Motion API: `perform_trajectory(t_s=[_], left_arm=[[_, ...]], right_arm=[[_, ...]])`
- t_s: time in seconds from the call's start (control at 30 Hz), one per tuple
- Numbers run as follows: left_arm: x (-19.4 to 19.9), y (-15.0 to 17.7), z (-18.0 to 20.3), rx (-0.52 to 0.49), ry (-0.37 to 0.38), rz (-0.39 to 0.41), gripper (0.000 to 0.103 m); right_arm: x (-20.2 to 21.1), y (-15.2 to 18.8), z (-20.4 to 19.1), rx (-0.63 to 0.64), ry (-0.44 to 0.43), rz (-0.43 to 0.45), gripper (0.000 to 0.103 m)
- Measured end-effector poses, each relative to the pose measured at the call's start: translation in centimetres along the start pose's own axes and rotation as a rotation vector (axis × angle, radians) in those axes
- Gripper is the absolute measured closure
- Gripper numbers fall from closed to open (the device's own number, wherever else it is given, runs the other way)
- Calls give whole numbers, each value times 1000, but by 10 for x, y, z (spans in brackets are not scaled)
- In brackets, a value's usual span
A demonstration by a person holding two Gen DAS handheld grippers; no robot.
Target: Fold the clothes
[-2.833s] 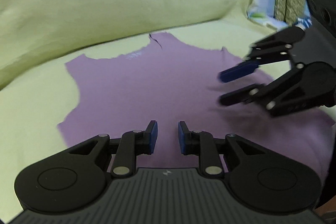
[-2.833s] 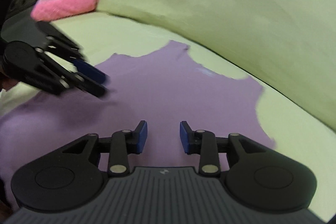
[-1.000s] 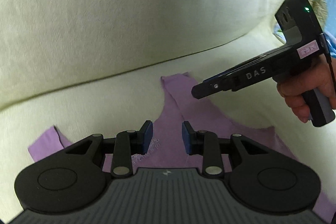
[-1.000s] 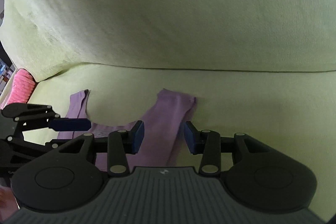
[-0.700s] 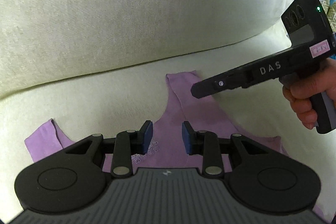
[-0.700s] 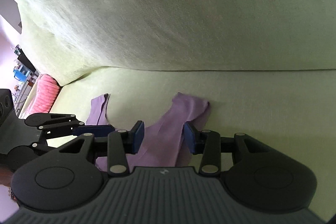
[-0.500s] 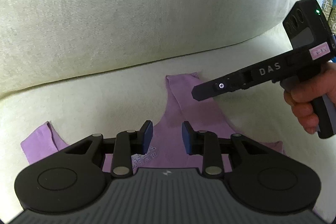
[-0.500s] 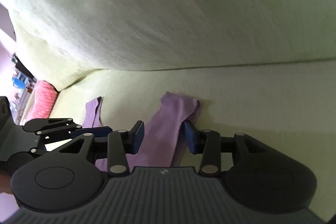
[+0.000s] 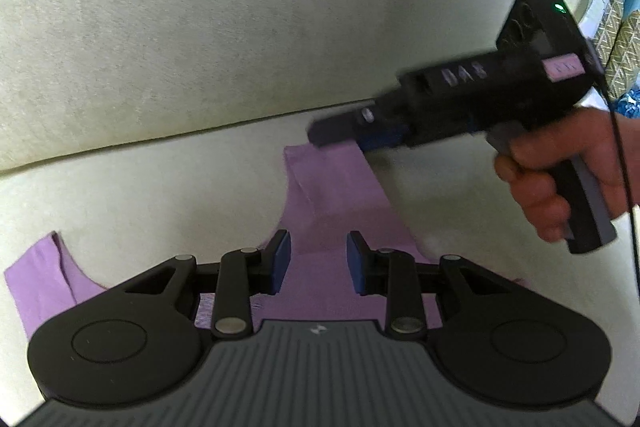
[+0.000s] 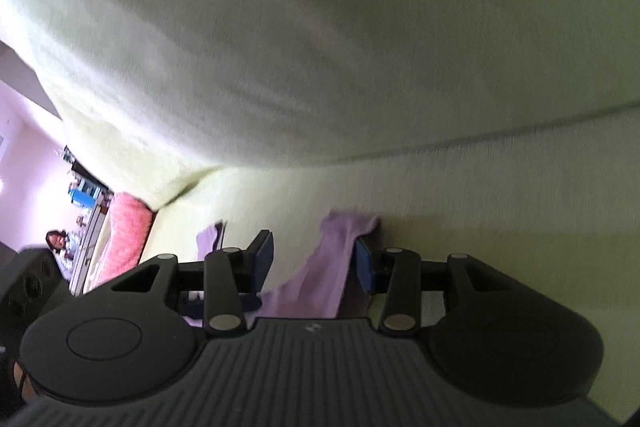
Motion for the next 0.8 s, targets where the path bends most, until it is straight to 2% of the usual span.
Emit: perform_trajectory(t_s=[0.27, 0.5, 0.7, 0.8], left_arm=[[-30, -19, 10, -96, 62, 50, 66], [-60, -31, 5, -83, 131, 52, 66], [-83, -30, -1, -102, 115, 35, 66], [-93, -32, -4, -119, 100, 33, 66]], right_arm=[[-1, -9, 12, -60, -6, 8, 67], [-5, -12, 19, -173, -7, 1, 66], [1, -17, 18, -185, -2, -9, 65], [13, -19, 16, -184, 19, 15, 58]])
Point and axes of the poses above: each gripper's, at about its wrist camera, not at the fingertips, and x roughly against the way its jaws point, z to its right, y to its underside, the point moved 6 cm from there along -x, roughly the way its jaws point, and after that the axes turned 10 degrees about z, right-handed, at the moved point
